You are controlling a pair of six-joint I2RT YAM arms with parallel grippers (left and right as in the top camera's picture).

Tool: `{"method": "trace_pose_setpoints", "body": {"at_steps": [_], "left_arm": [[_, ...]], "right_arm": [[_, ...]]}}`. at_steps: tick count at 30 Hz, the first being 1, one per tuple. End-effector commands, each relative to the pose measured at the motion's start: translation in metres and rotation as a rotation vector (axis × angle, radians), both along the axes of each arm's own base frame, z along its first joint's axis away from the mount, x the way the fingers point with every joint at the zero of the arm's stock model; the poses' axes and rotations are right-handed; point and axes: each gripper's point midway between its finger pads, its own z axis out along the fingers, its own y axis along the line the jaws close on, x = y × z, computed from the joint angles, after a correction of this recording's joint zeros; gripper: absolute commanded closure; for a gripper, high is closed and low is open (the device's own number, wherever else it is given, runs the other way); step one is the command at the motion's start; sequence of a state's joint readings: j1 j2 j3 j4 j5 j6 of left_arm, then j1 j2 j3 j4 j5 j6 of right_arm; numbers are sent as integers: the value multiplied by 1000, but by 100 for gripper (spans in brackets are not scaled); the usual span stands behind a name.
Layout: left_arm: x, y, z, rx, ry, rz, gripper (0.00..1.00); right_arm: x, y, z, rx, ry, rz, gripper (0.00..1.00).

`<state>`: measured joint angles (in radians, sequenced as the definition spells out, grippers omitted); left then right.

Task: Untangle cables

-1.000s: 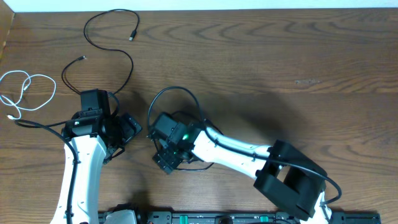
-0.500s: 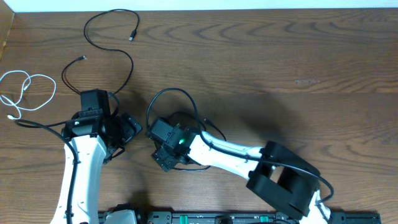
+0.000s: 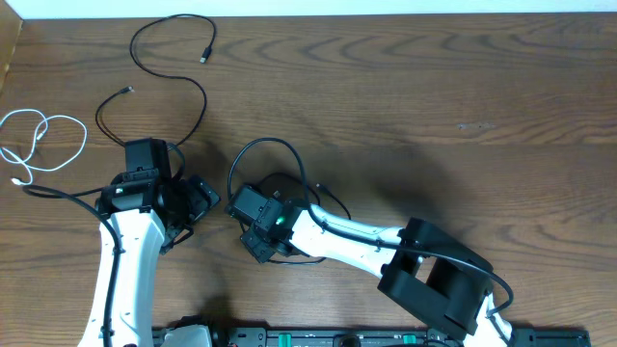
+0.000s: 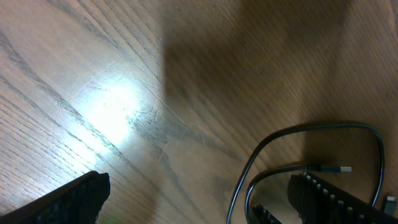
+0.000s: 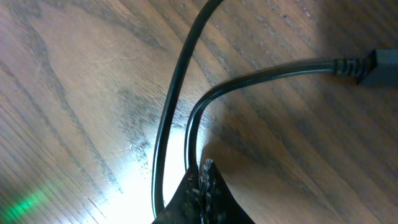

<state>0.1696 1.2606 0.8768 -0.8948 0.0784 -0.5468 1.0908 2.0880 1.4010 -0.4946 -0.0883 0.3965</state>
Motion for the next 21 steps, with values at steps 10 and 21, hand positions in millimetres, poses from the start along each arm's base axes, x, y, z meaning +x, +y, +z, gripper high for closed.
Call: {"method": "trace_pose_setpoints", "body": {"at_steps": [10,21], "left_arm": [[-1,3,0,10,9,11,3],[-1,3,0,10,9,11,3]], "right_arm": [[24,-10,48,113,56,-130,99],[100,-131,56,-51,90,-440,4]]}}
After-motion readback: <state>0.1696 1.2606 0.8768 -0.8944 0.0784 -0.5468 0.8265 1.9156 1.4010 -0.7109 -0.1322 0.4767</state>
